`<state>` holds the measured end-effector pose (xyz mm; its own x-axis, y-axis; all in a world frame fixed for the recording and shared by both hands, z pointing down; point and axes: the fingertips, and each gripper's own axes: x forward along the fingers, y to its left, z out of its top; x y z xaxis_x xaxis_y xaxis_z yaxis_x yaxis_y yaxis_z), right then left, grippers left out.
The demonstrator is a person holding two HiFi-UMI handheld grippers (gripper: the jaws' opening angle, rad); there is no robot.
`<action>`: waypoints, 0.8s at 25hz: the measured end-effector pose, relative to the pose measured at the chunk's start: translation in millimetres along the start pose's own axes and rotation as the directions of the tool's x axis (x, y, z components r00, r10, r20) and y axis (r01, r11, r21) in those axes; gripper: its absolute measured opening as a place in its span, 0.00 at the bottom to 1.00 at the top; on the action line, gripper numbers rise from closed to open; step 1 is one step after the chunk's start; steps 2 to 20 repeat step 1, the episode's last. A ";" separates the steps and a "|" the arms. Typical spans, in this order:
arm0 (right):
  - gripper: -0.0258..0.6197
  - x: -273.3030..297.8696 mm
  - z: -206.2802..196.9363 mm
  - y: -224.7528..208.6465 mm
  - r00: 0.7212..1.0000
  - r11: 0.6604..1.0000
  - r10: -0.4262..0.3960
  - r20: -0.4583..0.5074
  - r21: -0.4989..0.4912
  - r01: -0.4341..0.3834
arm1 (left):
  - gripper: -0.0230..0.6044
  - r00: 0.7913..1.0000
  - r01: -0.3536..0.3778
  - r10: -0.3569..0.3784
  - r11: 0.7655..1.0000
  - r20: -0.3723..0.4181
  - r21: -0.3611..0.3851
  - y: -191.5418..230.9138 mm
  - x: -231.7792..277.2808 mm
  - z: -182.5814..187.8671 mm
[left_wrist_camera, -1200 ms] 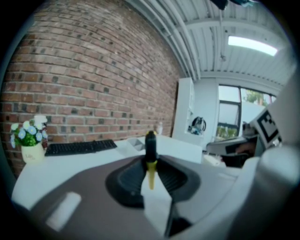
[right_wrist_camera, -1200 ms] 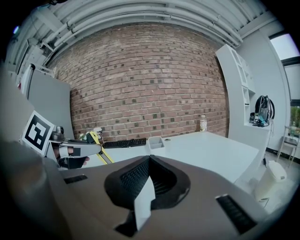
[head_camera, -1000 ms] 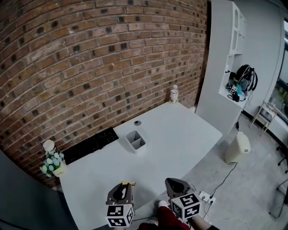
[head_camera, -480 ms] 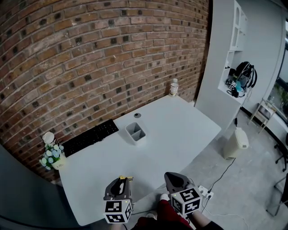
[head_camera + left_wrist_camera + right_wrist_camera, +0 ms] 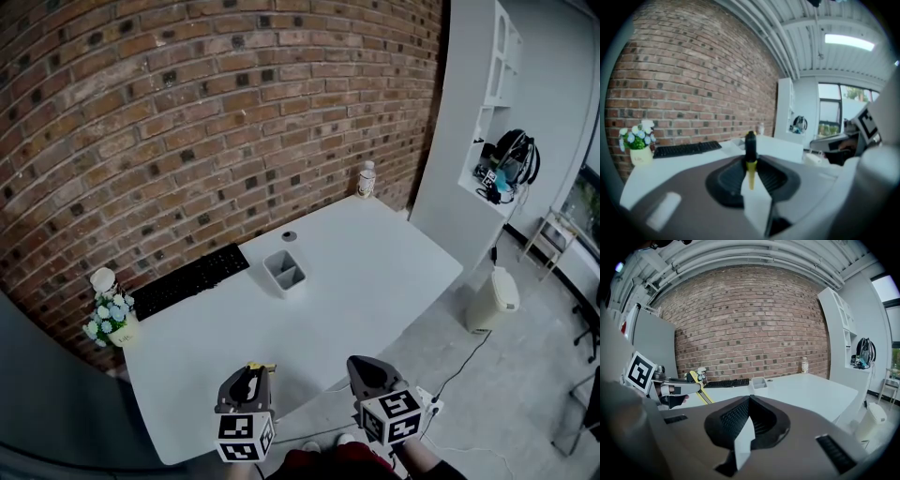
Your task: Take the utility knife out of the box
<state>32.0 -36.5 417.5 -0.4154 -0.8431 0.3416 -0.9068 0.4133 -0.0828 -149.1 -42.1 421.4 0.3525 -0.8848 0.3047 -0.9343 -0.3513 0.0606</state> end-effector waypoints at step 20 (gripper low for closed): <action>0.05 -0.1 0.7 -0.9 1.000 1.000 0.001 0.002 0.002 -0.001 | 0.15 1.000 -0.002 0.002 1.000 0.000 0.001 0.1 0.4 0.7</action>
